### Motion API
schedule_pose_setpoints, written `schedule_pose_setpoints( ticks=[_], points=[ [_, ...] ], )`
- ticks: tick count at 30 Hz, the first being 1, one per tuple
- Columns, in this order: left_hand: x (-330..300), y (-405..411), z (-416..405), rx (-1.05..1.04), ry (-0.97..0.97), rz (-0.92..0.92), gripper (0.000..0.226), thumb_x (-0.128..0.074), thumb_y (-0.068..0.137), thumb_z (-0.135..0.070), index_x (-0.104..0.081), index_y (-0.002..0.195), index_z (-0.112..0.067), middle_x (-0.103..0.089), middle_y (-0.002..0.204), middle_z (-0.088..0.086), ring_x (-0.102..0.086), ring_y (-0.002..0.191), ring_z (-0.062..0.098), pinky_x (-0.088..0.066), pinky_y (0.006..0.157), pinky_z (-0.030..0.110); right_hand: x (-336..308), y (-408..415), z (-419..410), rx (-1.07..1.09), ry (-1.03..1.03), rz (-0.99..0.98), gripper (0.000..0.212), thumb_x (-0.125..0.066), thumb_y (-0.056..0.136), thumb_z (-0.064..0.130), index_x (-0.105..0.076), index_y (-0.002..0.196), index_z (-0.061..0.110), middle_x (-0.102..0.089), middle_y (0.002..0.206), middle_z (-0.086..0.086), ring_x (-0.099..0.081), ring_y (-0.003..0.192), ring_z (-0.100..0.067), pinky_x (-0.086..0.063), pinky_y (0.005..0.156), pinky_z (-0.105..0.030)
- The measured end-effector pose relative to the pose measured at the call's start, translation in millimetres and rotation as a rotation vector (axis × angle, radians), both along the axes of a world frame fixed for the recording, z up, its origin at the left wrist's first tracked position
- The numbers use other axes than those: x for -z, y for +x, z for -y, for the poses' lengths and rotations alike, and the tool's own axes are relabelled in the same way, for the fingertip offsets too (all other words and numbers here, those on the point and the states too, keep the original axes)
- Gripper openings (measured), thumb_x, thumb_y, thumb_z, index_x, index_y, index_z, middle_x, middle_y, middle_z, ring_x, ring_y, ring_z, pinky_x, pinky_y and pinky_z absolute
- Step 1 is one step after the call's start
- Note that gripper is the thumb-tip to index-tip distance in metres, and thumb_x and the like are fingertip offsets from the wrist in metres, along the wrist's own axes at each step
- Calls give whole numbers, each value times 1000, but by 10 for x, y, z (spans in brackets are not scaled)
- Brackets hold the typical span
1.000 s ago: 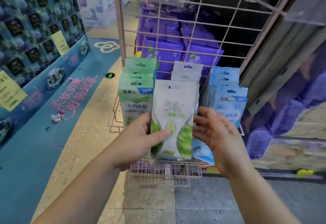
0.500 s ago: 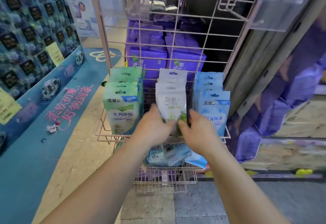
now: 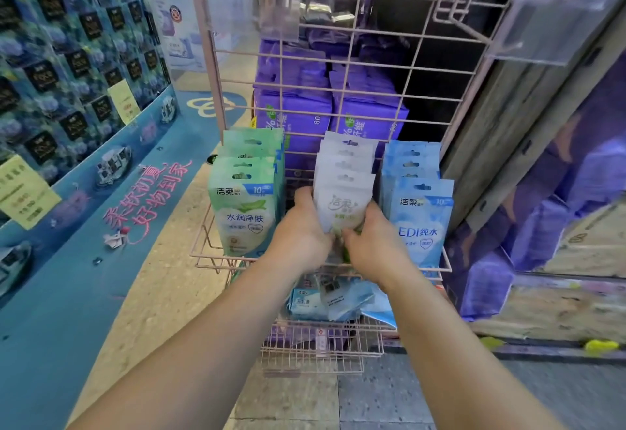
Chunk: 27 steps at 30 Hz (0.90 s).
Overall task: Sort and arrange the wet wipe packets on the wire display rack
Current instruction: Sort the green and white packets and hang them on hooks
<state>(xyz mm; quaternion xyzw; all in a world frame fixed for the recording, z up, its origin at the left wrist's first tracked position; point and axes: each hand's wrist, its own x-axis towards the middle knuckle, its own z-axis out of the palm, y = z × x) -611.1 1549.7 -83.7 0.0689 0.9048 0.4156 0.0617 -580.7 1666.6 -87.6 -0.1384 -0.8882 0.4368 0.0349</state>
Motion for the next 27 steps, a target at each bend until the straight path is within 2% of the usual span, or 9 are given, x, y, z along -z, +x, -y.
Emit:
schedule_pose_setpoints(
  ticks=[6,9,11,13,16,19,22,24,27],
  points=[
    [70,-56,-52,8,-42,68,96,-66,81,-22,0,150,-21,-55,132,12,-56,113,30,-45,92,33,19,-10,0,9,-23,-36,48,-53,87,16,-40,131,27,-65,119,-3,-60,107,-27,-50,92,-44],
    [17,33,-16,17,-54,58,107,-68,81,-25,13,150,-17,-45,143,14,-47,127,29,-39,101,33,11,37,-40,5,36,-31,42,-50,89,14,-41,130,16,-64,117,-5,-59,100,-25,-48,81,-32],
    [-30,200,106,19,-47,-47,101,-69,82,-24,5,151,-14,-36,150,10,-37,136,24,-31,106,28,33,162,-74,9,120,-100,43,-50,91,18,-39,133,14,-64,119,-5,-59,100,-23,-44,76,-28],
    [-19,420,310,33,-19,-205,80,-67,84,-22,-21,150,-16,-42,145,-1,-38,132,10,-24,106,20,55,414,-35,49,30,-267,46,-54,92,20,-42,137,19,-60,129,5,-57,116,-10,-45,94,-25],
    [212,702,655,82,191,-248,26,-70,80,-20,-69,103,-33,-66,98,-18,-59,95,-3,-48,87,17,219,787,75,49,-126,-332,24,-61,89,16,-59,105,34,-69,99,16,-64,91,5,-49,84,-13],
    [708,760,862,114,122,-25,21,-71,80,-22,-65,73,-40,-68,78,-15,-62,79,3,-50,71,23,566,904,168,-108,-89,89,11,-64,88,24,-63,88,35,-72,82,9,-66,78,-5,-54,78,-30],
    [1170,585,843,16,-24,121,15,-69,81,-21,-66,92,-30,-66,95,-7,-63,91,11,-48,79,25,802,858,241,-155,-23,265,12,-63,88,24,-68,98,25,-69,83,11,-64,80,-6,-53,80,-28],
    [1361,393,731,-70,-76,123,36,-68,79,-23,-63,115,-20,-62,113,2,-61,101,21,-50,87,30,838,785,284,-129,-35,258,22,-60,89,22,-66,110,19,-68,87,9,-64,81,-8,-51,79,-26],
    [1508,131,504,-80,-172,240,40,-68,77,-30,-58,115,-23,-64,111,2,-62,98,27,-50,81,29,854,637,290,-88,-46,271,30,-58,90,21,-60,120,20,-63,83,13,-62,77,-10,-49,74,-26]
  ],
)
